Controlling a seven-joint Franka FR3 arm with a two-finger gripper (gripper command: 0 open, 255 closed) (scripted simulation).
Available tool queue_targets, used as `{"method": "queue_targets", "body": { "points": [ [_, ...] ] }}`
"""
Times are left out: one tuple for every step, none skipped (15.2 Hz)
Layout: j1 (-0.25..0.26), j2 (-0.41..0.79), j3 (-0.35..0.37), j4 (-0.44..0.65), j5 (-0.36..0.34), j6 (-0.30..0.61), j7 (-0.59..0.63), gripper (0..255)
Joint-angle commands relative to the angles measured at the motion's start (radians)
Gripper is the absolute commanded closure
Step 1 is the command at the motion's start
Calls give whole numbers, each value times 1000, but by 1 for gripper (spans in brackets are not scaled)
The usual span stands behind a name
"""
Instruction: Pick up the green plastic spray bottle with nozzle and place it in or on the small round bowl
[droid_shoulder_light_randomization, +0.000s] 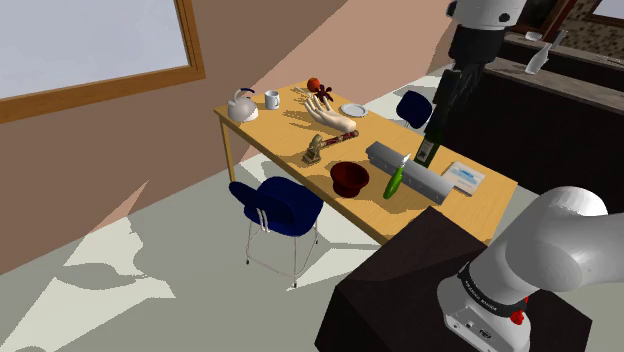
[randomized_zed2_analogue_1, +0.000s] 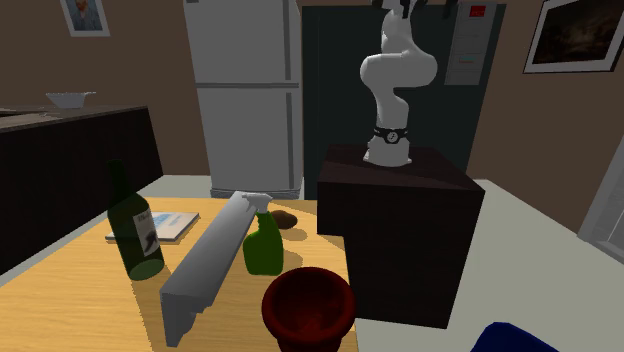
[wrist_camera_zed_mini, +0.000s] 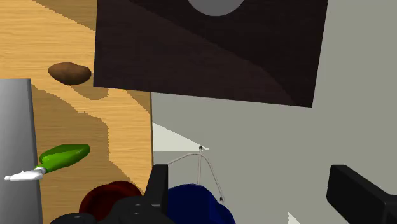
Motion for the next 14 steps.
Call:
{"method": "queue_targets", "body": {
  "points": [
    [0, 0, 0, 0, 0, 0, 0, 0],
    [-12, 33, -6, 2, 2, 24, 13, 0],
    [-23, 66, -13, 4, 3, 48, 26, 0],
    [-34, 100, -20, 8, 5, 72, 38, 0],
    [-45, 134, -27, 12, 7, 95, 50, 0],
    [-55, 169, -34, 18, 9, 117, 62, 0],
    [-65, 203, -41, 24, 12, 138, 74, 0],
    [-75, 238, -49, 32, 14, 159, 86, 0],
    [-84, 273, -57, 40, 17, 179, 97, 0],
    [-94, 309, -65, 49, 20, 199, 108, 0],
    [-103, 344, -73, 59, 24, 218, 118, 0],
    [-112, 380, -81, 70, 28, 236, 128, 0],
    [-120, 415, -90, 81, 33, 253, 138, 0],
    [-129, 451, -98, 94, 37, 269, 147, 0]
  ]
}}
